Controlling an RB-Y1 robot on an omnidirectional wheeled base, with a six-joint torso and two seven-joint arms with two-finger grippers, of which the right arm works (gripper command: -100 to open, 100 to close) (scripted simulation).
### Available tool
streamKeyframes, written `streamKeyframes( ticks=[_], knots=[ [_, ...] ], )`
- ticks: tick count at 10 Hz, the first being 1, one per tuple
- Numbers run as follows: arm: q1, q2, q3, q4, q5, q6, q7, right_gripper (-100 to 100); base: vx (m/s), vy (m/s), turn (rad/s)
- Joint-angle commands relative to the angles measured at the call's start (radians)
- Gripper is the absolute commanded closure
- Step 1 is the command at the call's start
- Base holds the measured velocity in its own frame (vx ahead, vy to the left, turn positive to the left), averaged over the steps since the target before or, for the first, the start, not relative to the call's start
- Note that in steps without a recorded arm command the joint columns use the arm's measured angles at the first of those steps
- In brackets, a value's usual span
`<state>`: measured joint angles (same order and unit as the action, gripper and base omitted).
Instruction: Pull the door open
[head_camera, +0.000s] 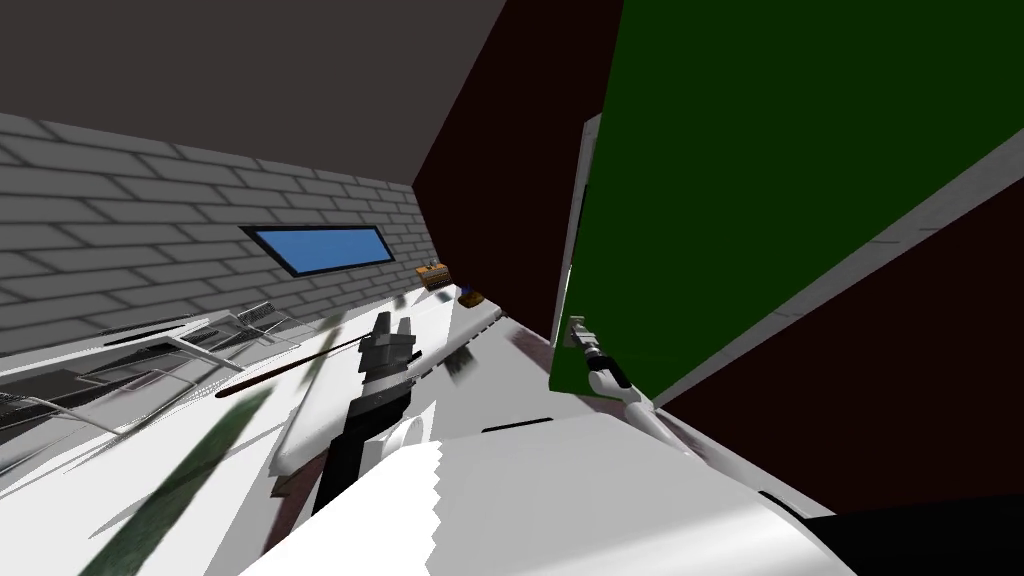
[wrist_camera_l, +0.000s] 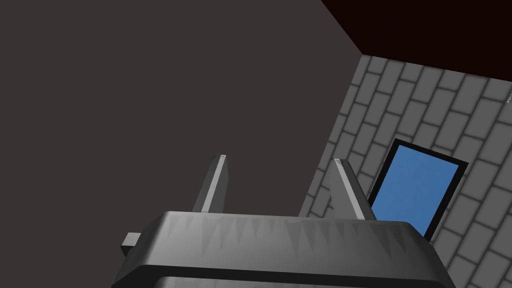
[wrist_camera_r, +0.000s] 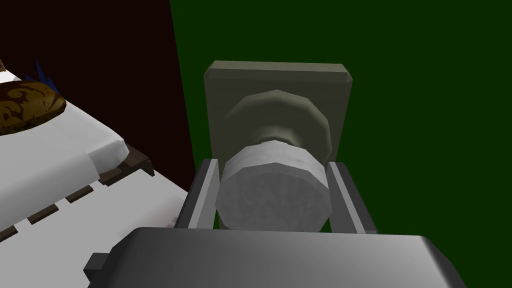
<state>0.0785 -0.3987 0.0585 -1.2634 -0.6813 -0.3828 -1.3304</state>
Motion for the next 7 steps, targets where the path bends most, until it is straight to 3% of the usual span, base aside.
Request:
streamKeyframes(
  ticks=[1,7],
  knots=[
    [0.0,0.0,0.0,0.0,0.0,0.0,0.0,100,-0.096,-0.025,0.038],
    [0.037,-0.059,0.063,-0.035,0.007,-0.027,-0.061,100,-0.178,-0.055,0.106]
  ],
)
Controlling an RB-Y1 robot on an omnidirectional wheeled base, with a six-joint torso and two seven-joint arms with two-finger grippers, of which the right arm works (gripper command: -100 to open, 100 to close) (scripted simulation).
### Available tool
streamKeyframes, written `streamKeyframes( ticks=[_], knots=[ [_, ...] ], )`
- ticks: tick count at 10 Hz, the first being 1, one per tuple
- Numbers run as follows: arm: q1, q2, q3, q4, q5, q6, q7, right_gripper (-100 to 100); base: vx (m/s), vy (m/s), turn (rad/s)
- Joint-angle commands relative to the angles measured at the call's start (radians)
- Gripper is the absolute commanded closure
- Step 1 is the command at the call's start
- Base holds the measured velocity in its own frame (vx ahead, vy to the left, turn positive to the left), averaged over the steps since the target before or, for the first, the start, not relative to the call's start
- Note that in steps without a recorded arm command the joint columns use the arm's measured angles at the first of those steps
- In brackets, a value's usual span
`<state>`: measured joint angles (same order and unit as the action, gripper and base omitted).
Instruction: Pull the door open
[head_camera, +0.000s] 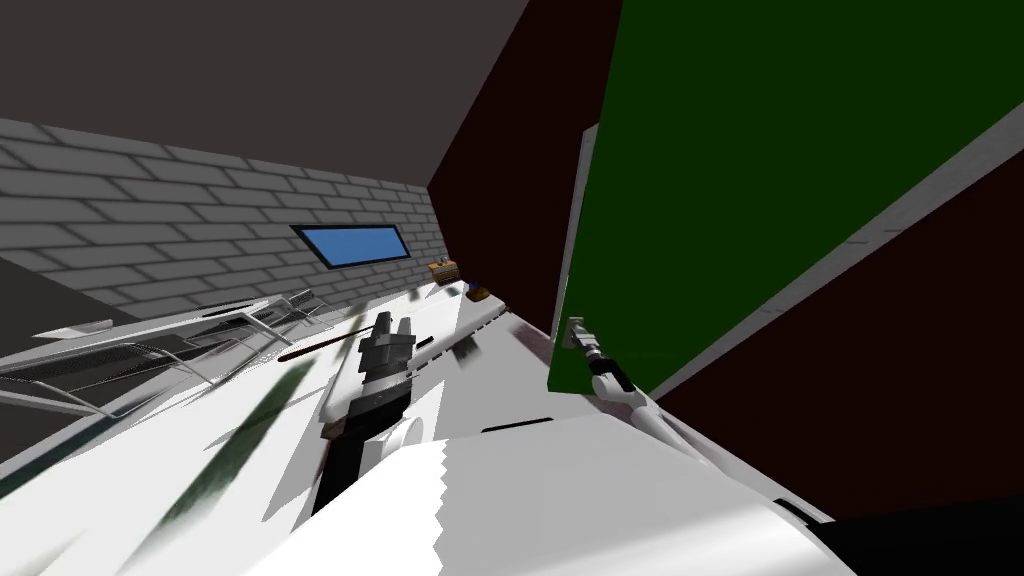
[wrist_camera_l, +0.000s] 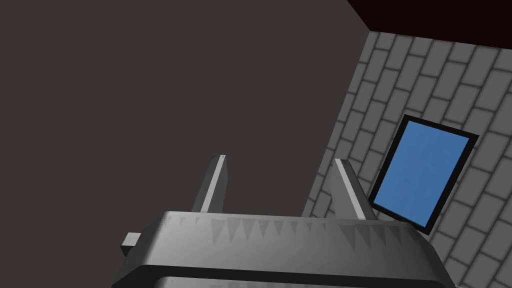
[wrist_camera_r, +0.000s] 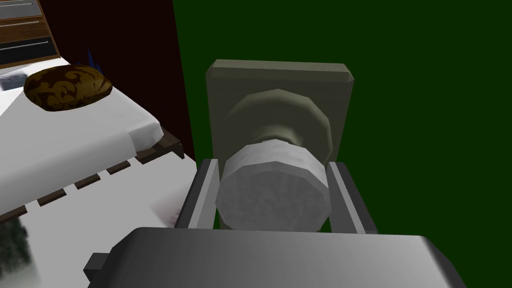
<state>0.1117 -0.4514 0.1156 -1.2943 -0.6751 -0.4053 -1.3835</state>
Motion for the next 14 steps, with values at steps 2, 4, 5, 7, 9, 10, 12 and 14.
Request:
streamKeyframes(
  ticks=[2,4,5,7,9,10,12,14],
  knots=[
    [0.015,-0.026,0.026,-0.017,0.003,-0.014,-0.027,100,-0.205,-0.049,0.105],
    [0.025,-0.044,0.043,-0.027,0.005,-0.022,-0.043,100,-0.22,-0.059,0.091],
    [0.023,-0.038,0.038,-0.023,0.004,-0.017,-0.037,100,-0.099,-0.026,0.035],
    [0.04,-0.061,0.062,-0.034,0.011,-0.031,-0.062,100,-0.157,-0.05,0.109],
    [0.053,-0.085,0.081,-0.045,0.016,-0.046,-0.085,100,-0.21,-0.072,0.116],
    [0.06,-0.097,0.091,-0.052,0.019,-0.054,-0.098,100,-0.184,-0.057,0.119],
    [0.074,-0.121,0.11,-0.063,0.025,-0.07,-0.121,100,-0.208,-0.1,0.121],
    [0.084,-0.139,0.124,-0.072,0.029,-0.081,-0.139,100,-0.196,-0.066,0.094]
  ],
)
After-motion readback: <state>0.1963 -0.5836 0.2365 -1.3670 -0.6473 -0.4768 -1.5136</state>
